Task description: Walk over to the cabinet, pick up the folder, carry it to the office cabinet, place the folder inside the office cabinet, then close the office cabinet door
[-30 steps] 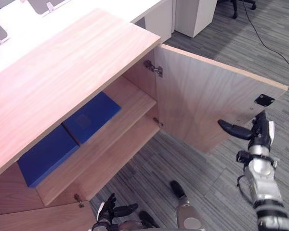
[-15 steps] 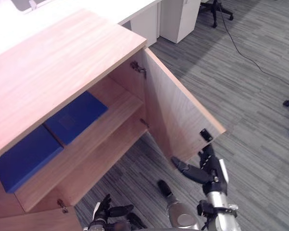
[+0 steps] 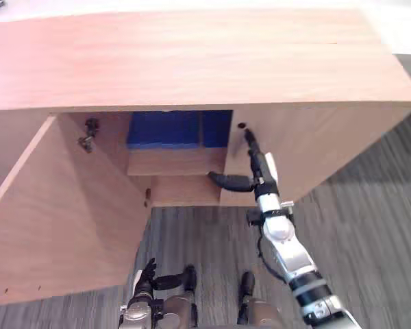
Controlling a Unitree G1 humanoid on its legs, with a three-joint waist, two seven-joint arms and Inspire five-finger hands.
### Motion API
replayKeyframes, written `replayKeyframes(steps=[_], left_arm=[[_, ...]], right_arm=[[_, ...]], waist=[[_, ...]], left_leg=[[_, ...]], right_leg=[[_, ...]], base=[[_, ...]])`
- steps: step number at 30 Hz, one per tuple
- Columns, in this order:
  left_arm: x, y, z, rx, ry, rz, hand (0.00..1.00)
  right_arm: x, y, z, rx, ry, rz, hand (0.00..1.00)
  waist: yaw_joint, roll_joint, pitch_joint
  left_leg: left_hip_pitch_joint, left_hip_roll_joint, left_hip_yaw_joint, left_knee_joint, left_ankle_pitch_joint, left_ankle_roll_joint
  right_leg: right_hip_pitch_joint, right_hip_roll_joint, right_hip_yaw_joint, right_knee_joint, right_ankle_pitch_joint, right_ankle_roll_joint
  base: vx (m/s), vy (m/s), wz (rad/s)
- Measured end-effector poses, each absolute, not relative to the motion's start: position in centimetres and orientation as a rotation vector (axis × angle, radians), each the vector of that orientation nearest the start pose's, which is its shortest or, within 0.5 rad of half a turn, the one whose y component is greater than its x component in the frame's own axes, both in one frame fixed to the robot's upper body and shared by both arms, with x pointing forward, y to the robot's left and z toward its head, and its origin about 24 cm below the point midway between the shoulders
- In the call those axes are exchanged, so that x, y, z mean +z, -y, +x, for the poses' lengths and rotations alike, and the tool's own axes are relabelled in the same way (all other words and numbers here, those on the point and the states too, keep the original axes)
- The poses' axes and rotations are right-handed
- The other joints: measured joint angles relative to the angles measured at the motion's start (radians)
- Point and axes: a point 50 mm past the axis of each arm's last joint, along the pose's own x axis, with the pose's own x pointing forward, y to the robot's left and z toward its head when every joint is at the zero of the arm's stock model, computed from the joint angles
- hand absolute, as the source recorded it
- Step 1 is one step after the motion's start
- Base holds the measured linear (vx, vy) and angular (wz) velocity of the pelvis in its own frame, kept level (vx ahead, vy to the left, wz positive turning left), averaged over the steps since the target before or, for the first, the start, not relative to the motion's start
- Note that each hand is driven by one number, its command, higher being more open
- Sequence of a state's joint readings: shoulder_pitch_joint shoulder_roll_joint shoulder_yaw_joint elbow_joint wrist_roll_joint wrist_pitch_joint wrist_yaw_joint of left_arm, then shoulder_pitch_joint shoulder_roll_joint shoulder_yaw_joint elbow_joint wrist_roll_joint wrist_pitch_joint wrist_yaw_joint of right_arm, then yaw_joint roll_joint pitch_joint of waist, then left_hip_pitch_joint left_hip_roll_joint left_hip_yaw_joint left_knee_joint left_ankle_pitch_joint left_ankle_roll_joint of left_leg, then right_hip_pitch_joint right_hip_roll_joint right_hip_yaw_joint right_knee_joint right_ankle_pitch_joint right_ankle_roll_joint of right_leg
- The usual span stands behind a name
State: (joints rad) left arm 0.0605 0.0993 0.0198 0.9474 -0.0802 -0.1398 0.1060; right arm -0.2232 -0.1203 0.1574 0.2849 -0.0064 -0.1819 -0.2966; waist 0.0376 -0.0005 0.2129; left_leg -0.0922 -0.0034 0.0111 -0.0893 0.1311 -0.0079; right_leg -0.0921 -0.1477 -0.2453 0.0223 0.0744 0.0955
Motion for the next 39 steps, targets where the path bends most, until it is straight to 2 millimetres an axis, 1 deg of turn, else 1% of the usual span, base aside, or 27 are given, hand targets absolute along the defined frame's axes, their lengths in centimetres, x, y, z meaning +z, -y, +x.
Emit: replayKeyframes(steps=[1, 2, 5, 7, 8, 9, 11, 13, 14, 15, 16, 17, 18, 19, 20, 22, 24, 25, 27, 29, 30, 31, 32, 34, 35, 36, 39], left_arm=[[-14.0, -19.7, 13.5, 0.216, -0.855, 0.058, 1.00], [-14.0, -19.8, 13.5, 0.217, -0.856, 0.059, 1.00], [-14.0, -19.8, 13.4, 0.223, -0.856, 0.050, 1.00], [-14.0, -19.8, 13.5, 0.234, -0.851, 0.038, 1.00], [-13.9, -20.1, 13.3, 0.267, -0.846, 0.008, 1.00], [-13.9, -20.3, 13.1, 0.290, -0.843, -0.011, 1.00], [-13.8, -21.6, 11.9, 0.398, -0.829, -0.080, 1.00], [-13.5, -22.7, 11.2, 0.473, -0.811, -0.116, 1.00], [-13.0, -23.7, 11.0, 0.527, -0.779, -0.137, 1.00], [-12.4, -24.6, 11.2, 0.566, -0.739, -0.144, 1.00], [-12.0, -25.1, 11.4, 0.583, -0.710, -0.148, 1.00], [-10.5, -26.4, 12.2, 0.613, -0.622, -0.138, 1.00], [-9.8, -27.0, 12.7, 0.619, -0.582, -0.126, 1.00], [-8.1, -28.2, 13.5, 0.629, -0.497, -0.097, 1.00], [-7.3, -28.9, 13.8, 0.639, -0.455, -0.084, 1.00], [-4.4, -31.1, 14.7, 0.662, -0.320, -0.020, 1.00], [-1.4, -33.1, 15.5, 0.673, -0.197, 0.041, 1.00], [-0.7, -33.6, 15.6, 0.674, -0.170, 0.058, 1.00], [1.7, -34.5, 16.4, 0.664, -0.084, 0.110, 1.00], [2.9, -34.8, 17.1, 0.647, -0.035, 0.133, 1.00], [3.9, -34.9, 17.7, 0.634, 0.002, 0.145, 1.00], [4.6, -34.8, 18.4, 0.623, 0.037, 0.147, 1.00], [4.9, -34.7, 18.6, 0.620, 0.051, 0.149, 1.00], [5.0, -35.0, 18.5, 0.650, 0.058, 0.127, 1.00], [5.0, -35.0, 18.4, 0.653, 0.059, 0.125, 1.00], [4.9, -35.1, 18.2, 0.663, 0.055, 0.122, 1.00], [4.1, -34.7, 17.1, 0.735, 0.061, 0.058, 1.00]], right_arm=[[5.1, 14.3, 29.6, -0.113, 0.123, -0.136, 1.00], [5.2, 14.7, 29.8, -0.131, 0.123, -0.136, 1.00], [5.3, 15.5, 30.3, -0.160, 0.114, -0.139, 1.00], [4.9, 16.5, 30.4, -0.195, 0.099, -0.135, 1.00], [4.3, 17.3, 30.4, -0.213, 0.069, -0.127, 1.00], [3.9, 17.6, 30.2, -0.219, 0.051, -0.127, 1.00], [1.5, 18.3, 29.0, -0.206, -0.042, -0.145, 1.00], [-0.7, 18.5, 27.6, -0.181, -0.131, -0.159, 1.00], [-2.8, 18.3, 26.2, -0.155, -0.227, -0.174, 1.00], [-4.9, 18.2, 24.8, -0.127, -0.325, -0.186, 1.00], [-5.9, 18.1, 24.0, -0.107, -0.377, -0.195, 1.00], [-8.1, 17.8, 21.9, -0.061, -0.488, -0.212, 1.00], [-8.9, 17.6, 21.2, -0.047, -0.527, -0.216, 1.00], [-10.0, 17.3, 19.9, -0.026, -0.588, -0.219, 1.00], [-10.4, 17.3, 19.4, -0.019, -0.612, -0.218, 1.00], [-11.1, 17.5, 18.5, -0.015, -0.655, -0.238, 1.00], [-11.4, 18.5, 18.1, -0.058, -0.675, -0.240, 1.00], [-11.4, 18.8, 18.1, -0.073, -0.677, -0.236, 1.00], [-11.6, 20.0, 17.6, -0.138, -0.700, -0.222, 1.00], [-12.0, 20.7, 16.8, -0.178, -0.730, -0.211, 1.00], [-12.4, 21.3, 15.9, -0.215, -0.762, -0.200, 1.00], [-12.8, 21.9, 14.8, -0.251, -0.797, -0.188, 1.00], [-13.1, 22.2, 14.2, -0.265, -0.820, -0.182, 1.00], [-14.0, 22.8, 11.3, -0.326, -0.907, -0.149, 1.00], [-14.2, 23.0, 10.6, -0.343, -0.928, -0.139, 1.00], [-14.6, 23.3, 9.3, -0.377, -0.967, -0.122, 1.00], [-14.9, 23.8, 7.2, -0.454, -1.011, -0.070, 1.00]], waist=[[0.002, 0.003, 0.002], [0.002, 0.003, 0.002], [0.006, 0.007, 0.004], [0.008, 0.013, 0.007], [0.014, 0.015, 0.008], [0.019, 0.015, 0.008], [0.037, 0.016, 0.008], [0.052, 0.017, 0.008], [0.066, 0.017, 0.007], [0.080, 0.020, 0.006], [0.088, 0.023, 0.006], [0.103, 0.027, 0.005], [0.108, 0.028, 0.005], [0.117, 0.029, 0.005], [0.117, 0.029, 0.005], [0.117, 0.029, 0.005], [0.117, 0.029, 0.005], [0.117, 0.029, 0.005], [0.117, 0.030, 0.005], [0.115, 0.029, 0.004], [0.112, 0.028, 0.004], [0.110, 0.028, 0.004], [0.108, 0.028, 0.003], [0.105, 0.023, 0.001], [0.106, 0.021, 0.000], [0.106, 0.019, -0.002], [0.105, 0.014, -0.007]], left_leg=[[-0.001, -0.001, -0.002, -0.003, 0.000, 0.000], [-0.002, -0.001, -0.002, -0.003, -0.002, 0.002], [-0.005, -0.001, -0.010, -0.004, -0.004, 0.006], [-0.013, -0.001, -0.046, -0.004, -0.002, 0.003], [-0.017, -0.001, -0.068, -0.004, -0.001, 0.001], [-0.018, -0.001, -0.081, -0.004, -0.001, 0.001], [-0.020, -0.001, -0.117, -0.004, 0.003, -0.004], [-0.021, -0.004, -0.146, -0.004, 0.009, -0.013], [-0.021, -0.008, -0.171, -0.004, 0.010, -0.012], [-0.023, -0.015, -0.202, -0.004, 0.018, -0.004], [-0.025, -0.018, -0.216, -0.004, 0.018, -0.004], [-0.028, -0.026, -0.253, -0.002, 0.020, -0.005], [-0.029, -0.029, -0.263, 0.001, 0.021, -0.006], [-0.028, -0.035, -0.278, 0.002, 0.021, -0.007], [-0.028, -0.036, -0.281, 0.002, 0.022, -0.008], [-0.027, -0.036, -0.286, 0.002, 0.023, -0.010], [-0.027, -0.038, -0.303, 0.002, 0.023, -0.010], [-0.027, -0.038, -0.303, 0.002, 0.023, -0.010], [-0.023, -0.040, -0.302, 0.002, 0.023, -0.010], [-0.021, -0.040, -0.301, 0.001, 0.025, -0.008], [-0.021, -0.043, -0.301, -0.002, 0.026, -0.007], [-0.021, -0.044, -0.298, -0.004, 0.021, -0.013], [-0.020, -0.042, -0.296, -0.004, 0.021, -0.013], [-0.019, -0.029, -0.278, -0.005, 0.019, -0.012], [-0.020, -0.025, -0.272, -0.005, 0.017, -0.012], [-0.020, -0.017, -0.260, -0.005, 0.016, -0.012], [-0.019, -0.004, -0.222, -0.005, 0.014, -0.020]], right_leg=[[0.000, -0.001, 0.000, 0.001, -0.009, 0.006], [0.000, 0.000, 0.000, 0.001, -0.017, -0.002], [0.001, 0.007, 0.001, 0.002, -0.021, -0.001], [0.010, 0.011, -0.027, -0.004, -0.024, -0.004], [0.020, 0.012, -0.053, -0.011, -0.028, -0.005], [0.024, 0.014, -0.064, -0.012, -0.031, -0.006], [0.045, 0.016, -0.108, -0.011, -0.052, -0.006], [0.060, 0.014, -0.138, -0.010, -0.068, -0.007], [0.072, 0.012, -0.166, -0.007, -0.082, -0.008], [0.082, 0.008, -0.199, -0.001, -0.091, -0.017], [0.089, 0.007, -0.216, 0.002, -0.097, -0.022], [0.109, 0.004, -0.262, 0.011, -0.106, -0.025], [0.116, 0.003, -0.276, 0.013, -0.112, -0.030], [0.134, 0.002, -0.292, 0.014, -0.123, -0.036], [0.142, 0.003, -0.296, 0.015, -0.127, -0.041], [0.160, 0.002, -0.304, 0.016, -0.130, -0.045], [0.166, 0.002, -0.304, 0.018, -0.132, -0.046], [0.166, 0.002, -0.304, 0.018, -0.132, -0.046], [0.169, 0.004, -0.299, 0.018, -0.133, -0.045], [0.170, 0.004, -0.288, 0.017, -0.139, -0.046], [0.170, 0.003, -0.270, 0.016, -0.150, -0.041], [0.170, 0.002, -0.257, 0.013, -0.159, -0.031], [0.170, 0.004, -0.253, 0.012, -0.161, -0.030], [0.165, 0.012, -0.236, 0.011, -0.162, -0.029], [0.161, 0.013, -0.229, 0.011, -0.162, -0.029], [0.155, 0.019, -0.215, 0.011, -0.162, -0.030], [0.137, 0.028, -0.174, 0.013, -0.157, -0.034]], base=[[0.11, 0.106, 1.05], [-0.03, 0.021, 0.09], [-0.02, -0.001, 0.08], [0.00, -0.031, 0.38], [0.01, -0.035, 0.51], [0.03, -0.056, 0.58], [0.08, -0.068, 0.59], [0.12, -0.066, 0.55], [0.16, -0.060, 0.74], [0.17, -0.056, 0.79], [0.20, -0.052, 1.01], [0.15, -0.036, 0.89], [0.17, -0.028, 1.09], [0.10, -0.006, 0.77], [0.09, 0.002, 0.85], [0.04, 0.013, 0.59], [-0.01, 0.007, 0.26], [-0.05, -0.004, 0.05], [-0.09, -0.002, -0.03], [-0.10, 0.006, -0.01], [-0.12, -0.003, -0.01], [-0.12, -0.009, -0.03], [-0.12, -0.022, -0.12], [-0.09, -0.026, -0.18], [-0.06, -0.021, -0.22], [-0.03, -0.016, -0.22], [-0.02, -0.018, -0.37]])
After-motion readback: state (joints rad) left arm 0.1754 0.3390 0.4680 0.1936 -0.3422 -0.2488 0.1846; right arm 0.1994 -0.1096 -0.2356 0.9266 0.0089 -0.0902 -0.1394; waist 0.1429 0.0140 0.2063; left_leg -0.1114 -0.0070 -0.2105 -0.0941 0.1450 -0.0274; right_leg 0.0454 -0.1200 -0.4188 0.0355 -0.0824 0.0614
